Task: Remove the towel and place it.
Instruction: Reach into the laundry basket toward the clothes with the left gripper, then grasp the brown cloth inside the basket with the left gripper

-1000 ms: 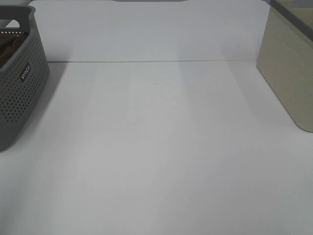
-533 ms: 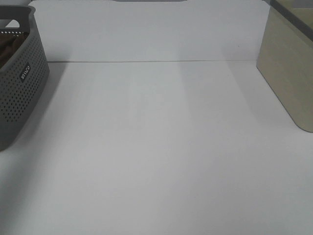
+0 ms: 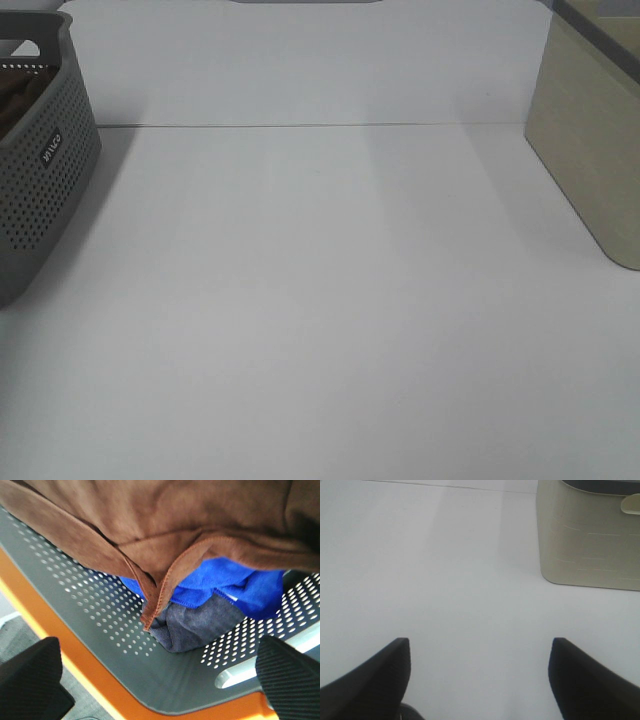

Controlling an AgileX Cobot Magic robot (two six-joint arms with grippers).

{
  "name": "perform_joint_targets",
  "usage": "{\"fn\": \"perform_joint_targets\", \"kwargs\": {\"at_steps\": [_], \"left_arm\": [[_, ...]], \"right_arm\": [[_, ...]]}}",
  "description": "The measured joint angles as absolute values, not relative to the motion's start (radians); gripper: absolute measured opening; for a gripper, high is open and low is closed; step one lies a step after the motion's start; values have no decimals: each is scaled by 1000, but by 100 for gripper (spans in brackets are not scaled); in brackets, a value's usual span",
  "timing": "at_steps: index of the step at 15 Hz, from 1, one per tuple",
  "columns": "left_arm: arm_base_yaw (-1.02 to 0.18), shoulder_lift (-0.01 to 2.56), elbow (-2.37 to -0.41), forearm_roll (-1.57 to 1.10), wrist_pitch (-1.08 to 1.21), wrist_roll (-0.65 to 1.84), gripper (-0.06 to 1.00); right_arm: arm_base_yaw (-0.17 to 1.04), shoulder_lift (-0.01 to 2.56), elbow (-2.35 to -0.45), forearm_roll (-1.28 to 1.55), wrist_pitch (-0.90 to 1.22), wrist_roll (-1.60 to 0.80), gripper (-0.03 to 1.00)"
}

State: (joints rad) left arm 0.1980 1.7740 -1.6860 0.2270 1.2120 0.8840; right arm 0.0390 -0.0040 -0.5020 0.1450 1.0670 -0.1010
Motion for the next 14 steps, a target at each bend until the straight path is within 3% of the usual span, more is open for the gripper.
{"fn": "perform_joint_targets", "kwargs": {"at_steps": [5, 14], "left_arm": [[264, 1898, -1687, 230, 1194, 968, 98], [269, 2060, -1732, 203, 1150, 1016, 96]], "right_arm": [[39, -4, -502, 145, 1067, -101, 74], [39, -4, -502, 145, 1067, -101, 74]]}}
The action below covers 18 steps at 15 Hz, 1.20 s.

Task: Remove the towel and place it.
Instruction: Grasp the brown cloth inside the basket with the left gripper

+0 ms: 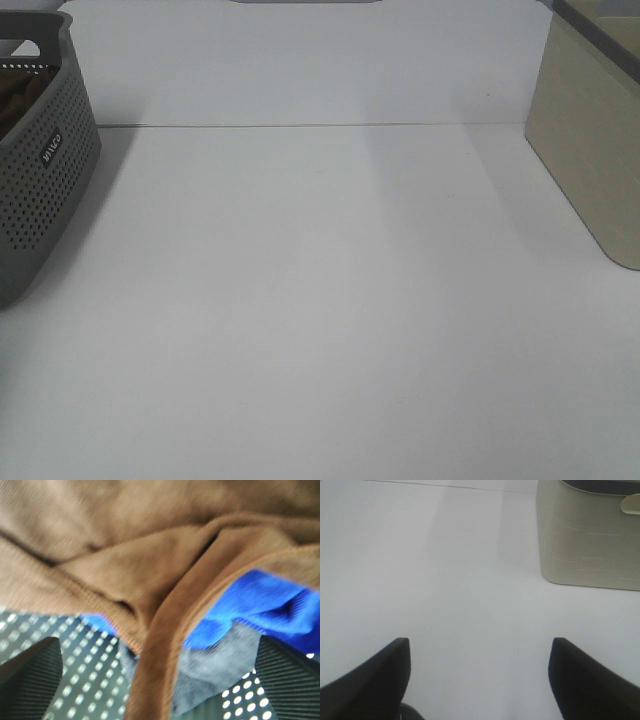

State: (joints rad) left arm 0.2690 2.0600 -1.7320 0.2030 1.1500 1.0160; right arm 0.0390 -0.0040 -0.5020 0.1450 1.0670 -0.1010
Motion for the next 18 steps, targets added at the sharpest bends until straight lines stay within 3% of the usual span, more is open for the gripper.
{"fn": "perform_joint_targets", "kwargs": {"at_steps": [3, 4, 6, 7, 12, 18], "left_arm": [[269, 2069, -1734, 199, 1170, 1072, 75], [269, 2069, -1734, 199, 1183, 1075, 58], [269, 2069, -1734, 198, 1192, 1076, 12], [269, 2069, -1734, 196, 1193, 1076, 4], [269, 2069, -1734, 148, 1193, 1051, 0], [270, 1952, -1767, 51, 1188, 838, 0]], "right_arm": [[39, -4, -502, 145, 1067, -101, 74], [39, -4, -502, 145, 1067, -101, 74], [39, -4, -502, 145, 1067, -101, 74], [39, -4, -502, 145, 1067, -101, 74], [39, -4, -502, 145, 1067, -101, 74], [39, -4, -502, 145, 1067, -101, 74]]}}
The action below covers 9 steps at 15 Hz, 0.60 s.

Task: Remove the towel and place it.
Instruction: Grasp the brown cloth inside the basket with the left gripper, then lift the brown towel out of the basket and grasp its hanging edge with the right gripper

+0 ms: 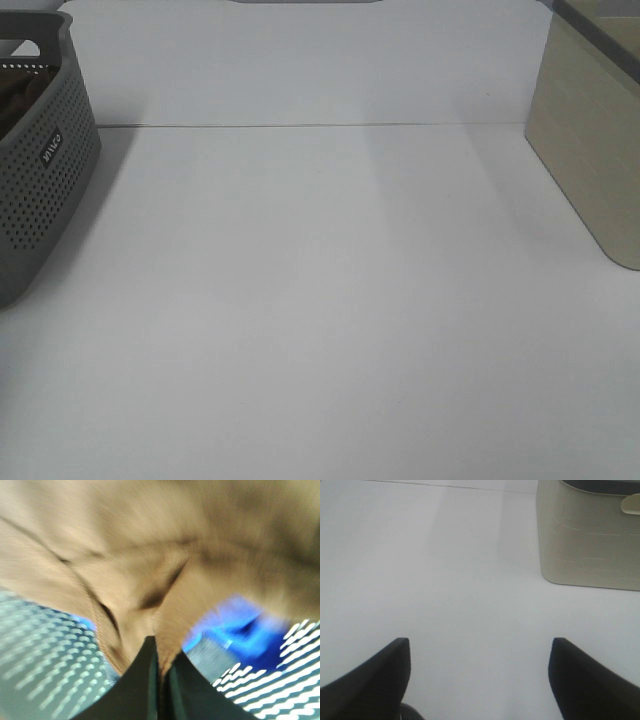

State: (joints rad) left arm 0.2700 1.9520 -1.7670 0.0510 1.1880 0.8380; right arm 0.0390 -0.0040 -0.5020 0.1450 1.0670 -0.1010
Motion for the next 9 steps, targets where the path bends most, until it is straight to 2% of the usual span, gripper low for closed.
{"fn": "perform_joint_targets", "kwargs": {"at_steps": [4, 6, 9], "left_arm": [[226, 1832, -1768, -125, 1183, 819, 0], [131, 1741, -1768, -144, 1155, 819, 0], [73, 1674, -1810, -138, 1120, 819, 0]], "right_arm": [[39, -4, -502, 145, 1067, -101, 74], [39, -4, -502, 145, 1067, -101, 74], [39, -4, -502, 145, 1067, -101, 74]]}}
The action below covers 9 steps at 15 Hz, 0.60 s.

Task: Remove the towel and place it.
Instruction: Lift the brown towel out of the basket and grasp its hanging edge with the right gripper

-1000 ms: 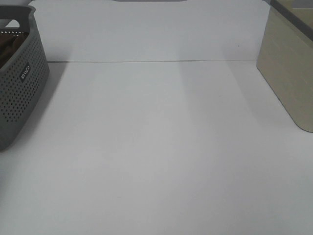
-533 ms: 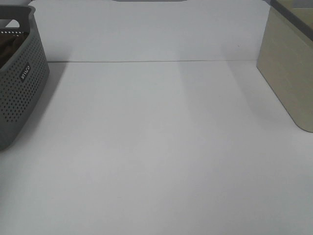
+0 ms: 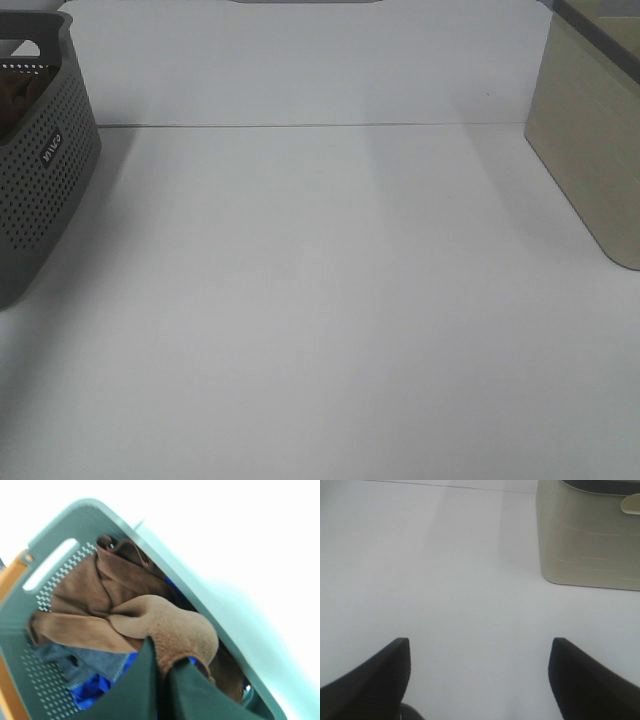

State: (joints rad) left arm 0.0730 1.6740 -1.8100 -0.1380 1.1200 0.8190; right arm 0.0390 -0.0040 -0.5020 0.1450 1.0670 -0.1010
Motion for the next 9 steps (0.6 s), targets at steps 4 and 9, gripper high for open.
{"fn": "perform_joint_targets", "kwargs": {"at_steps": [4, 9], "left_arm": [[-44, 1597, -1915, -135, 1125, 734, 0], [-267, 1575, -2030, -131, 1111, 710, 0]], "right_arm": [[39, -4, -502, 146, 1066, -100, 74], [39, 169, -516, 328, 854, -197, 74]]}}
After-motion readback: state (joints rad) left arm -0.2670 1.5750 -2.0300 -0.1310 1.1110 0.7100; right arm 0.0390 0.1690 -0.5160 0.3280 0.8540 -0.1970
